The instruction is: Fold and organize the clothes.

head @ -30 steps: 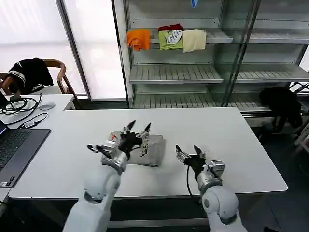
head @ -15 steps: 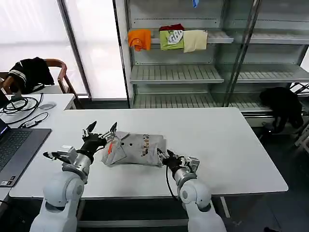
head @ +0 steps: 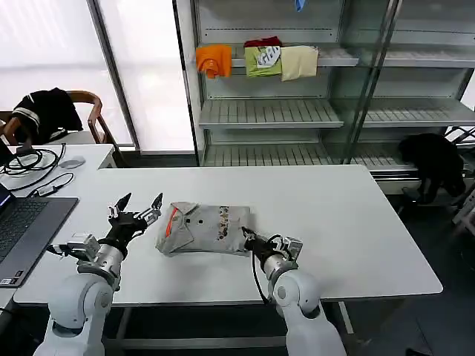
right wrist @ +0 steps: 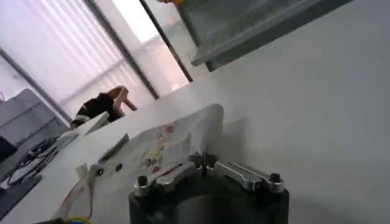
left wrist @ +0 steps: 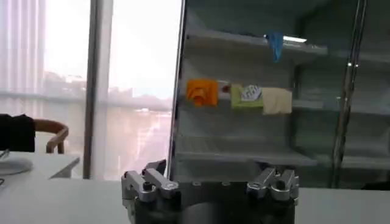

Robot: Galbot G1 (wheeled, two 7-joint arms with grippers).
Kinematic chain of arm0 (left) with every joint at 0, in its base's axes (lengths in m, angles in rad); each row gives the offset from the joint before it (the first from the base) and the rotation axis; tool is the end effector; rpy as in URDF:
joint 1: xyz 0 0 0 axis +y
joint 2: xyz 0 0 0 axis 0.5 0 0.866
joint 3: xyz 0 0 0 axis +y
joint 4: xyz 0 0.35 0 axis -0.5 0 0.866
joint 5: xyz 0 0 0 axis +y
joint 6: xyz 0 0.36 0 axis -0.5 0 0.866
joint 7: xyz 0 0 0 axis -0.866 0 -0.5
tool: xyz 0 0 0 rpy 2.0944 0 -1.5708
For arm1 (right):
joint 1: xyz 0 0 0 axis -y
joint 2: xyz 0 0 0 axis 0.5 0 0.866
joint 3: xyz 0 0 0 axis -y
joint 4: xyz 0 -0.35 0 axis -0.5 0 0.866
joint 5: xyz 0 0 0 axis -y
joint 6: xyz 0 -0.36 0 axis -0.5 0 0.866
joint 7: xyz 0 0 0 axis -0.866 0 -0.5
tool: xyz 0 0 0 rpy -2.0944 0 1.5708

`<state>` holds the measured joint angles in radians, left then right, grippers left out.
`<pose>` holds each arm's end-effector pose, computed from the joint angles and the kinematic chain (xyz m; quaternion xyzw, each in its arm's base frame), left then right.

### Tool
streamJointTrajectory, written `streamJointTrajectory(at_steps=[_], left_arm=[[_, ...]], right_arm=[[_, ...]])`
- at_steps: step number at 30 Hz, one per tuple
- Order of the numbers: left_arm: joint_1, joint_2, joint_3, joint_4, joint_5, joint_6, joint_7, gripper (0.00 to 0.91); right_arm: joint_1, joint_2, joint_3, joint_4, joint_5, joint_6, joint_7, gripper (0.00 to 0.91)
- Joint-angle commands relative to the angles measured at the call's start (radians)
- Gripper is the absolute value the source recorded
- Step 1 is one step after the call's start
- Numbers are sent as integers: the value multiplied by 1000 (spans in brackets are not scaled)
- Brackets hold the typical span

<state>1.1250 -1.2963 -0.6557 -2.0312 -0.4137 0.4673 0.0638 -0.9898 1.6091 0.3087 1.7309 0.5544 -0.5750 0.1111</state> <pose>0.3054 0.0924 -0.1958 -0.0580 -0.9966 0.0494 0.0323 0.3633 0.0869 -0.2691 0.1583 -0.9368 -0.2333 0.2073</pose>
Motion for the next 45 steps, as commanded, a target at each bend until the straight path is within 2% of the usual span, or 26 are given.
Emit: streamJointTrajectory(at_steps=[1,4,6,14,15,16,19,23,25,26,28,29,31,32,35,37,39,45], left_arm=[[41,13,-35,-5,-11,-28,23,907],[46,14,-33,-5,-9,-33,39,907],[45,9,-26,-3,-9,-32,40,907],[31,-16,5,26,-3,-22,31,907],[33,-17,7,28,-2,-22,31,907],[34,-19,8,32,0,-22,31,907],[41,-23,9,40,7,-23,30,907],[51,-29,7,43,21,-22,25,907],[52,-31,4,57,28,-21,21,907],[52,-31,3,61,29,-21,19,907],[57,-28,0,75,31,-25,17,907],[58,-27,-1,79,32,-27,16,907],[63,-25,-5,87,40,-32,6,907],[65,-24,-6,88,41,-34,3,907],[79,-19,-10,99,67,-88,8,907],[84,-15,-12,117,96,-163,8,907],[84,-11,-17,122,98,-181,7,907],[92,3,-13,121,99,-186,25,907]], right_arm=[[19,46,42,32,29,-3,35,0],[19,-18,52,55,68,-3,71,0],[12,-47,63,65,88,-3,77,0],[-16,-160,126,99,65,-3,89,0],[-16,-162,134,98,43,-3,91,494],[-16,-162,140,95,11,-3,92,907],[-23,-156,154,86,-112,-3,63,907],[-63,-159,159,111,-351,-3,6,907],[-87,-166,155,131,-503,6,-29,907],[-97,-170,154,143,-591,17,-41,907],[-111,-193,146,163,-683,28,-43,907],[-118,-204,150,169,-695,56,-46,907],[-122,-223,189,190,-761,87,-102,907],[-121,-224,195,191,-760,89,-102,907],[-98,-247,246,201,-755,34,-111,907],[-100,-277,282,204,-767,24,-161,907],[-110,-287,308,205,-791,43,-214,907],[-124,-313,322,195,-748,23,-212,907]])
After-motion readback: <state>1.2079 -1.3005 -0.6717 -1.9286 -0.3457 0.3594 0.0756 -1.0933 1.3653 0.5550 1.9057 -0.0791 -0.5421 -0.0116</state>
